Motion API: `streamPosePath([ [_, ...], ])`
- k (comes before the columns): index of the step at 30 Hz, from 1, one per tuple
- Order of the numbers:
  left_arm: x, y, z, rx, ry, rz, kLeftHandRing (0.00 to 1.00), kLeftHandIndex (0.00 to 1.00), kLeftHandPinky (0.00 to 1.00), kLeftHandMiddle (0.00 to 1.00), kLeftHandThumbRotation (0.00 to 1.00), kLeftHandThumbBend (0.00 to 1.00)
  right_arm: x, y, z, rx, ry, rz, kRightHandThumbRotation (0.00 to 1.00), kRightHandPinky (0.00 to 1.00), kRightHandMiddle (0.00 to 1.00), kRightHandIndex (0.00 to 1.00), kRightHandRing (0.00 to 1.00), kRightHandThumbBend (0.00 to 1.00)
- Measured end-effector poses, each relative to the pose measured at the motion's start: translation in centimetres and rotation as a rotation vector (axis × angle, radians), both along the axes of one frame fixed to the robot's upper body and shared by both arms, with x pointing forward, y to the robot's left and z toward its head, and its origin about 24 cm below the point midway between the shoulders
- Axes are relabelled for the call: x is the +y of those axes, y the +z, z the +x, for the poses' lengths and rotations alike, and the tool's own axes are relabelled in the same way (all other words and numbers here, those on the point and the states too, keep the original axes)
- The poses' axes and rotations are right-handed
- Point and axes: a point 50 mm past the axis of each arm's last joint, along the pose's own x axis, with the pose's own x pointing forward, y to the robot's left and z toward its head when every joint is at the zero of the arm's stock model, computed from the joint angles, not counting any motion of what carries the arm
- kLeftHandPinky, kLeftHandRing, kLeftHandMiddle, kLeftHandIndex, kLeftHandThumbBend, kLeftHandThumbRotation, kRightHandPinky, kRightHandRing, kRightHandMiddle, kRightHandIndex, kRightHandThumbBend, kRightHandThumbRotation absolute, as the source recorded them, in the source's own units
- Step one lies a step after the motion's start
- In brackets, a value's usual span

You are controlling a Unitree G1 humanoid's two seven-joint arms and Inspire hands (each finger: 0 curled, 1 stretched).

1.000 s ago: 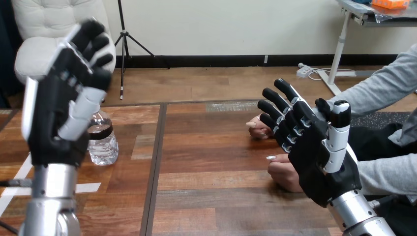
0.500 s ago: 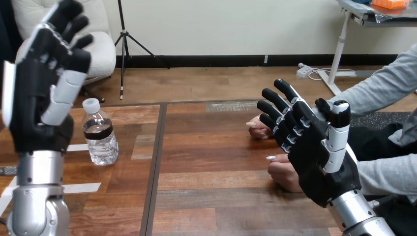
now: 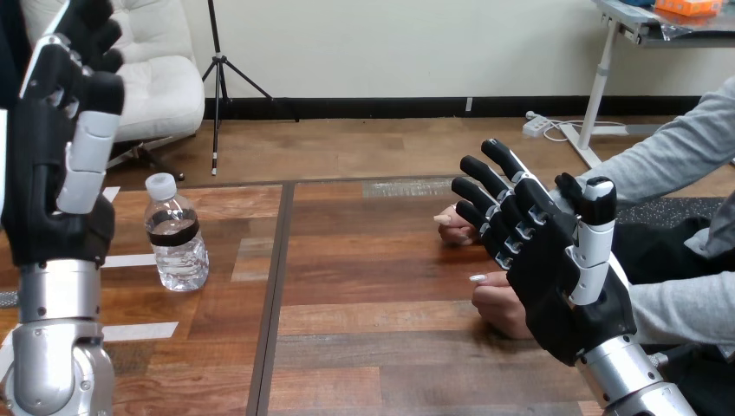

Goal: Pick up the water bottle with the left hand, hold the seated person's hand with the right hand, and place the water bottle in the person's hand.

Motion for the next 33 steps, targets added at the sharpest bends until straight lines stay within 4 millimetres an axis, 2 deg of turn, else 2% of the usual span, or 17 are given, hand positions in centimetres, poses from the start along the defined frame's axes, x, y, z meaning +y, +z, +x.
streamPosePath([
  [10, 0.6, -1.3, 0.2, 0.060, 0.025, -0.014, 0.90, 0.85, 0.91, 0.90, 0.92, 0.89, 0.0, 0.0, 0.0, 0.001, -0.001, 0.000, 1.00, 0.97, 0.93, 0.96, 0.93, 0.97],
  [14, 0.7, -1.8, 0.3, 0.086, 0.035, -0.013, 0.91, 0.86, 0.91, 0.91, 0.90, 0.90, 0.0, 0.0, 0.0, 0.001, -0.002, 0.000, 1.00, 0.97, 0.93, 0.96, 0.93, 0.97],
  [17, 0.7, -2.1, 0.4, 0.107, 0.041, -0.014, 0.91, 0.87, 0.92, 0.91, 0.81, 0.90, 0.0, 0.0, 0.0, 0.001, -0.001, 0.000, 1.00, 0.97, 0.93, 0.96, 0.93, 0.97],
  [19, 0.7, -2.2, 0.5, 0.122, 0.047, -0.015, 0.91, 0.87, 0.92, 0.91, 0.66, 0.89, 0.0, 0.0, 0.0, 0.001, -0.001, 0.000, 1.00, 0.97, 0.93, 0.96, 0.93, 0.97],
  [20, 0.7, -2.3, 0.5, 0.130, 0.051, -0.016, 0.91, 0.87, 0.92, 0.91, 0.66, 0.89, 0.0, 0.0, 0.0, 0.001, -0.001, 0.000, 1.00, 0.97, 0.93, 0.96, 0.93, 0.97],
  [21, 0.8, -2.3, 0.6, 0.138, 0.055, -0.016, 0.91, 0.87, 0.92, 0.91, 0.52, 0.92, 0.0, 0.0, 0.0, 0.001, -0.001, 0.000, 1.00, 0.97, 0.93, 0.96, 0.93, 0.97],
  [28, 0.9, -2.8, 0.7, 0.178, 0.079, -0.011, 0.93, 0.89, 0.92, 0.93, 0.13, 0.98, 0.0, 0.0, 0.0, 0.002, -0.001, -0.001, 1.00, 0.96, 0.93, 0.96, 0.93, 0.97],
  [33, 1.0, -3.2, 0.8, 0.200, 0.085, -0.005, 0.95, 0.91, 0.93, 0.94, 0.04, 1.00, 0.0, 0.0, 0.0, 0.003, 0.000, -0.001, 1.00, 0.96, 0.93, 0.96, 0.93, 0.97],
])
